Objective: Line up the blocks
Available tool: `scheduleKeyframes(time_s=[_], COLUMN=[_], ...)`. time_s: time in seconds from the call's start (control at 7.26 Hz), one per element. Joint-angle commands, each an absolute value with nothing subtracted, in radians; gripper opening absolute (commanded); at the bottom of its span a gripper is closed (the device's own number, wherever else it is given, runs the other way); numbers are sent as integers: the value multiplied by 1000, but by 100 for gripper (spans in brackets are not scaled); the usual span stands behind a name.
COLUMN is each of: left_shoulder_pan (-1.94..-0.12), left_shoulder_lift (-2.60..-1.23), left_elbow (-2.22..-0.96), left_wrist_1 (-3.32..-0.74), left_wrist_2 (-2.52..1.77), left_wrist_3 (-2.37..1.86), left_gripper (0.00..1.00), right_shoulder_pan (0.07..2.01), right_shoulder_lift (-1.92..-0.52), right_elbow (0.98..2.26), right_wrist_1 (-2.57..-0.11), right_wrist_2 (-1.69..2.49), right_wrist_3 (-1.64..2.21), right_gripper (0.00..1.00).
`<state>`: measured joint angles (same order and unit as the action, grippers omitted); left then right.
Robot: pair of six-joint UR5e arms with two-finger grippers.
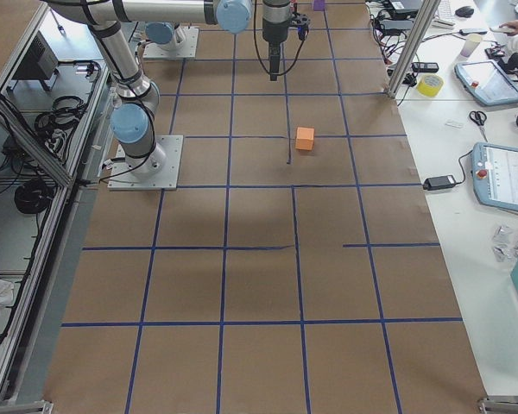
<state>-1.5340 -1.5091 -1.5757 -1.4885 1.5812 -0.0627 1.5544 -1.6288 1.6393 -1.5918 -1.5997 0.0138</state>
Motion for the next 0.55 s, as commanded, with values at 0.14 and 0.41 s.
scheduleKeyframes(time_s=[0.14,0.41], left_shoulder_pan=[-1536,-1534], left_shoulder_lift=[-1500,-1520], left_elbow=[-1575,-1577], left_wrist_1=[-1539,-1534], left_wrist_2=[1603,1594], left_wrist_3=[-84,-72], left_gripper=[100,100], right_shoulder_pan=[1554,1554], right_shoulder_lift=[-1631,-1631], right_elbow=[1638,1638], right_wrist_1=[-1598,-1598], right_wrist_2=[-1606,-1614], right_wrist_3=[14,14], right_gripper=[100,100])
